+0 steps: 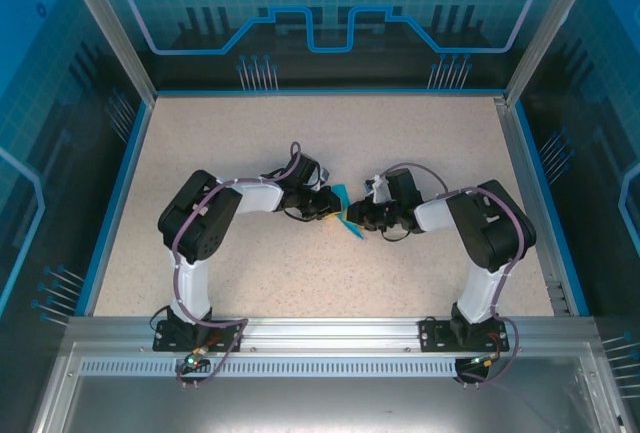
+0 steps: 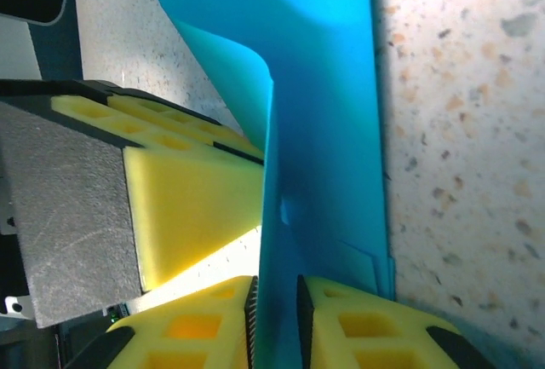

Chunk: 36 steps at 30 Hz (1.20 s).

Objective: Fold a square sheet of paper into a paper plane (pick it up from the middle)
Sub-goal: Fold the wing for the fifth time at the center of the table.

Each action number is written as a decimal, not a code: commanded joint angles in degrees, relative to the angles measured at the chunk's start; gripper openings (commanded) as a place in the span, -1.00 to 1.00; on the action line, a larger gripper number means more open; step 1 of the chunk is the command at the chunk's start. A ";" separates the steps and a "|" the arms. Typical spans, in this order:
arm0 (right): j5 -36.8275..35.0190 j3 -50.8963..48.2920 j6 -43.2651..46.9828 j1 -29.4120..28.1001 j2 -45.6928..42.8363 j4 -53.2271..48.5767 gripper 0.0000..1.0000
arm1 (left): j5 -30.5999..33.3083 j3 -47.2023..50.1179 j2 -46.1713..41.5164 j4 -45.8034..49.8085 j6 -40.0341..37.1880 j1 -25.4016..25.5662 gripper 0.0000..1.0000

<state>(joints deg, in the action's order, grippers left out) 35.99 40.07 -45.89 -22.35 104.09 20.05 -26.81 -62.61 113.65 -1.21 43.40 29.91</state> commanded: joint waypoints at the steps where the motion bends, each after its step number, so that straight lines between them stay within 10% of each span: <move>1: -0.86 0.75 1.94 0.73 -2.09 -7.53 -0.53 | -0.06 -1.77 1.14 1.90 -1.25 0.32 -0.70; 36: -1.24 0.75 3.58 0.02 -0.90 -12.86 -0.86 | -2.64 -2.03 -1.46 1.00 -1.56 0.32 -0.66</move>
<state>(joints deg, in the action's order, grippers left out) 33.50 41.67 -41.17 -22.48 101.65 6.09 -27.40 -64.12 113.65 -0.32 43.31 29.95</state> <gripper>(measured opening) 0.075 0.172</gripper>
